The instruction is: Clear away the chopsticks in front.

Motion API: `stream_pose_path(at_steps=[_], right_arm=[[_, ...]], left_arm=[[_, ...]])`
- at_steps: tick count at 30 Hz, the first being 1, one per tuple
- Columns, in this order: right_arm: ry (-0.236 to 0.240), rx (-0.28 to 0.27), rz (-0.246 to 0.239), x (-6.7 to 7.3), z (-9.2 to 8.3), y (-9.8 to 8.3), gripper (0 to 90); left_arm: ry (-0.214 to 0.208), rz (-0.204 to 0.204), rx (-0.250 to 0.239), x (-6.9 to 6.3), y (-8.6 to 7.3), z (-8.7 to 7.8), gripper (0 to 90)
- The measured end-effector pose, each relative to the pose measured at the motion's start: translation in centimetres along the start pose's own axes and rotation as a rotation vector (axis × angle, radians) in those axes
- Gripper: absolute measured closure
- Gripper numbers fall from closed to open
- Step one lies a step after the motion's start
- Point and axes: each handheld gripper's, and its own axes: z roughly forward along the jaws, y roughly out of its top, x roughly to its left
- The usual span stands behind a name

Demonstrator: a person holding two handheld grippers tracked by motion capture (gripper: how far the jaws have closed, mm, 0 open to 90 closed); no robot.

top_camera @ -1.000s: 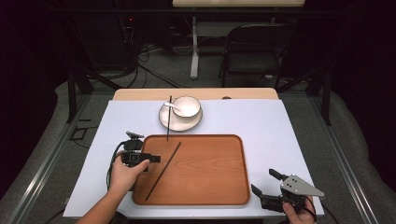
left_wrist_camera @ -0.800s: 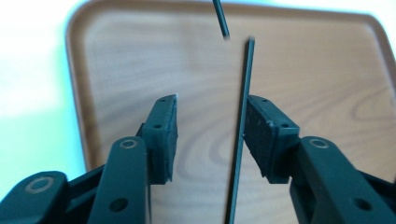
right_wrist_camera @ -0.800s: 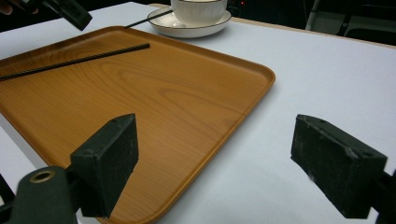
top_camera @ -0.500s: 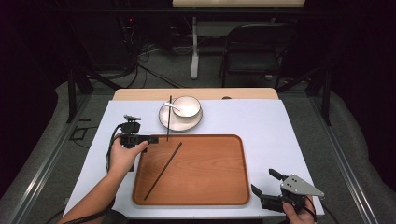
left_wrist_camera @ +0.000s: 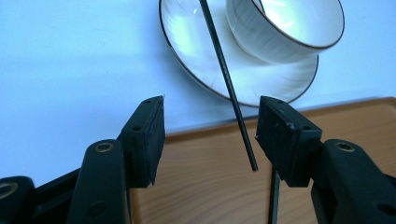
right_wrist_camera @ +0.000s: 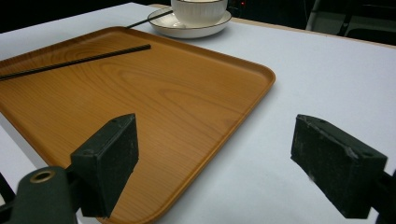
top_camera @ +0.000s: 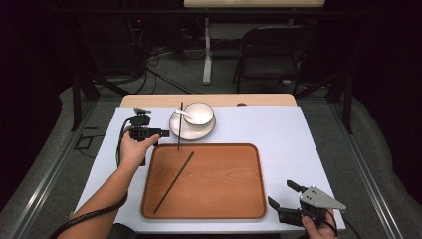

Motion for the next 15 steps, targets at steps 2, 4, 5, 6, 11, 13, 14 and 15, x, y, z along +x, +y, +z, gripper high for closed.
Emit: stream_pose_path(at_steps=[2, 4, 5, 6, 11, 13, 14, 15], right_arm=[[0.0, 0.0, 0.0, 0.0, 0.0, 0.0, 14.4], [0.0, 0.0, -0.003, 0.0, 0.0, 0.0, 14.4], [0.001, 0.001, -0.001, 0.0, 0.0, 0.0, 14.4], [0.002, 0.002, -0.002, 0.0, 0.0, 0.0, 14.5], [0.002, 0.0, -0.001, 0.0, 0.0, 0.0, 14.5], [0.003, 0.001, -0.001, 0.0, 0.0, 0.0, 14.5], [0.003, 0.0, -0.004, 0.0, 0.0, 0.0, 14.5], [0.003, 0.0, -0.003, 0.0, 0.0, 0.0, 14.5]], left_arm=[[0.004, 0.0, -0.008, 0.0, 0.4, 0.2, 42.4], [0.006, -0.008, -0.002, -0.1, 0.9, 0.4, 42.4], [0.007, -0.01, -0.005, -0.1, 1.0, 0.5, 42.5], [0.009, -0.008, -0.006, -0.2, 1.2, 0.7, 42.6], [0.015, 0.001, -0.002, -0.8, 2.1, 1.6, 42.9], [0.017, 0.005, 0.0, -1.0, 2.4, 2.0, 43.4], [0.017, 0.006, 0.0, -1.1, 2.5, 2.3, 43.8], [0.017, 0.009, 0.003, -1.2, 2.6, 2.5, 44.0]])
